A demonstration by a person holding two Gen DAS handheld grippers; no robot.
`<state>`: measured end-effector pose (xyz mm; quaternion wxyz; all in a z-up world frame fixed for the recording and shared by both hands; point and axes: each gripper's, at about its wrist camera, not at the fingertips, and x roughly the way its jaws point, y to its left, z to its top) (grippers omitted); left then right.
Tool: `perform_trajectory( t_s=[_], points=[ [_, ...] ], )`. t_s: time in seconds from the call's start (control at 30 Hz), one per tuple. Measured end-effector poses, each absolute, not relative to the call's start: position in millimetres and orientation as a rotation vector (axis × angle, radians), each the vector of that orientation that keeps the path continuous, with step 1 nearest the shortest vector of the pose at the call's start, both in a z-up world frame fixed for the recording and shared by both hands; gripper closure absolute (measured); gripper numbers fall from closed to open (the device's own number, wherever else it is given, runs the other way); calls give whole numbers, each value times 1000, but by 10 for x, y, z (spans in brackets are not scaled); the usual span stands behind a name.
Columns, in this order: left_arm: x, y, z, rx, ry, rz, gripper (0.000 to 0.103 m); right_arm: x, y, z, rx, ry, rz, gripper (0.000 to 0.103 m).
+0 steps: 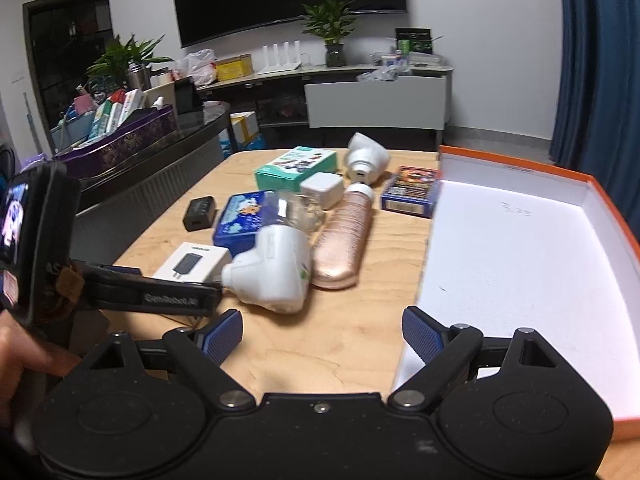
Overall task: Organize rigid objects
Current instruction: 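Grasp the adapter box with the left gripper while the right grasps the white repeller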
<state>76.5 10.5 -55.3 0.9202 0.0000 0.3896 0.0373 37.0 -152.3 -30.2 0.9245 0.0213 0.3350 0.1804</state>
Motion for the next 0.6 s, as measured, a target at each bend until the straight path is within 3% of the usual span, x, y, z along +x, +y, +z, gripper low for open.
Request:
perform_trajectory(
  t_s=[0.1,0.17,0.6],
  points=[
    [724,87,-528,12,768,50,24,502,-1403,-287,30,700,407,1],
    [702,106,-510,9,755,52,44,606,-1334,-281,46,711,431,1],
    [635,431,-459,-142,729,122,43,1114,-904,-547,-17,792,414,1]
  ],
)
